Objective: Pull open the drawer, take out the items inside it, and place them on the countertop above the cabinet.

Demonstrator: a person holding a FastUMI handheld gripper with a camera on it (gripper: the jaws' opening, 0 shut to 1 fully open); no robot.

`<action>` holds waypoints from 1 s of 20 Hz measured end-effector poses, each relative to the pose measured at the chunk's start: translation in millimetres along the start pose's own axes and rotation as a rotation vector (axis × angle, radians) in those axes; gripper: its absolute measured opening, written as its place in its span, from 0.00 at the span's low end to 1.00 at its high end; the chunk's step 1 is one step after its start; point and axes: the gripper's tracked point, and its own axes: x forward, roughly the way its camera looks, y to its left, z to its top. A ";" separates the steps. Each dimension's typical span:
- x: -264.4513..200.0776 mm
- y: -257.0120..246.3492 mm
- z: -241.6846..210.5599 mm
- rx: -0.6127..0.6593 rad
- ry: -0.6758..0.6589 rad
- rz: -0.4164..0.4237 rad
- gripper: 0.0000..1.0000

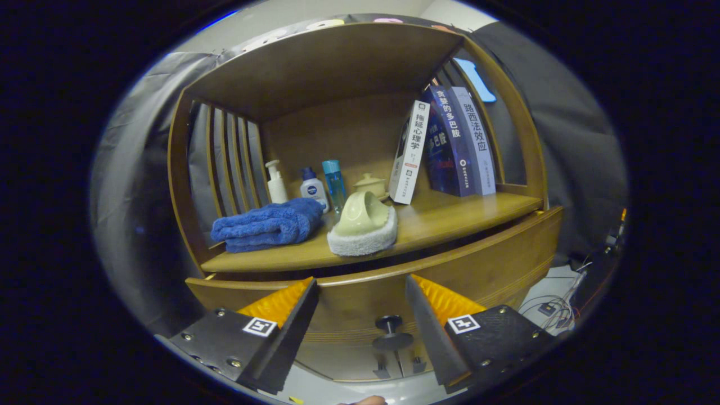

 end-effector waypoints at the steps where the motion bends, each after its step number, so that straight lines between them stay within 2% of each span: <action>1: 1.4 0.3 0.0 0.001 0.001 0.000 0.95; 20: 24.7 -1.9 4.9 0.060 -0.003 0.008 0.94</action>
